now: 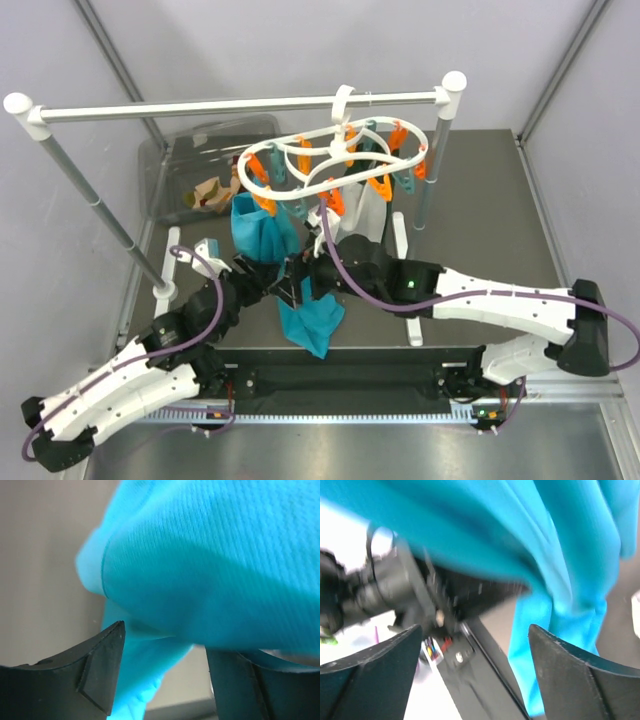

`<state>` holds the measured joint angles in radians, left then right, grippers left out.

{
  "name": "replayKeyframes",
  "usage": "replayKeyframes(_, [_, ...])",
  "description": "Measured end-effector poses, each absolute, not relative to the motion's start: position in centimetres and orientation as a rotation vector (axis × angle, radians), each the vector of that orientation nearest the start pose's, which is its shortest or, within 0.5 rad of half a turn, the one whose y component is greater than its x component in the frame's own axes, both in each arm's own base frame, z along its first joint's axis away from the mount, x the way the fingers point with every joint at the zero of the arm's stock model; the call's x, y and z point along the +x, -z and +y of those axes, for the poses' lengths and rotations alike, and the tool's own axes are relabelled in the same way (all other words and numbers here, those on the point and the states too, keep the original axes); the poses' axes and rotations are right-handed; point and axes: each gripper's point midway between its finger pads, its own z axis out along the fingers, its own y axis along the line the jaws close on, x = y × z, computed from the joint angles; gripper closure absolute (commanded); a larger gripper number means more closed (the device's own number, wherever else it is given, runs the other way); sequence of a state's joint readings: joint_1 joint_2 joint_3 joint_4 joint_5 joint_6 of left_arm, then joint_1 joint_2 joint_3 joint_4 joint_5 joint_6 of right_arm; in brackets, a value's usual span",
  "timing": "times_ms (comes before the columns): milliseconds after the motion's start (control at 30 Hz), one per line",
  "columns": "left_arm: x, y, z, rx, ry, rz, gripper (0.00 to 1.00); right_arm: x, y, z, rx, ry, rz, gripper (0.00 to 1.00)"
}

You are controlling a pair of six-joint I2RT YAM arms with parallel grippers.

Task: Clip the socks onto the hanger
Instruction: Rotate the hanger at the clothesline, then open the clamp at the hanger.

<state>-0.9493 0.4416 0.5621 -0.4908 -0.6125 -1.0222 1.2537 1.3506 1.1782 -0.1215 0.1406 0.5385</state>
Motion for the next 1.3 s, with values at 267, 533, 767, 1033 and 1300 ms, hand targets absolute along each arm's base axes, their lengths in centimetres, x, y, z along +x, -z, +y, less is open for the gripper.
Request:
replayKeyframes(267, [21.0,-20.5,-13.6,-0.502,0.605,1.847,0.3,11.3,-24.0,38.1,-0.739,-1.036,2.023,0.05])
replayKeyframes(533, [20.8,-24.1,-12.4,-0.502,0.629,1.764,0.33,3.0,-24.5,37.1,-1.079,-1.093,1.937,0.12])
replayKeyframes(767, [18.0,-27.8,-12.5,-0.439,0.876,1.704,0.39,1.4,-31.3,34.7,-1.0,-1.173,1.78,0.26])
replayKeyframes(1033, [13.5,-32.0,-14.0,-0.255,1.172,1.667,0.43,4.1,-40.7,31.5,-0.729,-1.231,1.622,0.39])
replayKeyframes(1300, [8.3,-40.6,-16.0,0.032,1.499,1.474,0.45,5.6,-46.7,32.2,-0.619,-1.216,1.543,0.53])
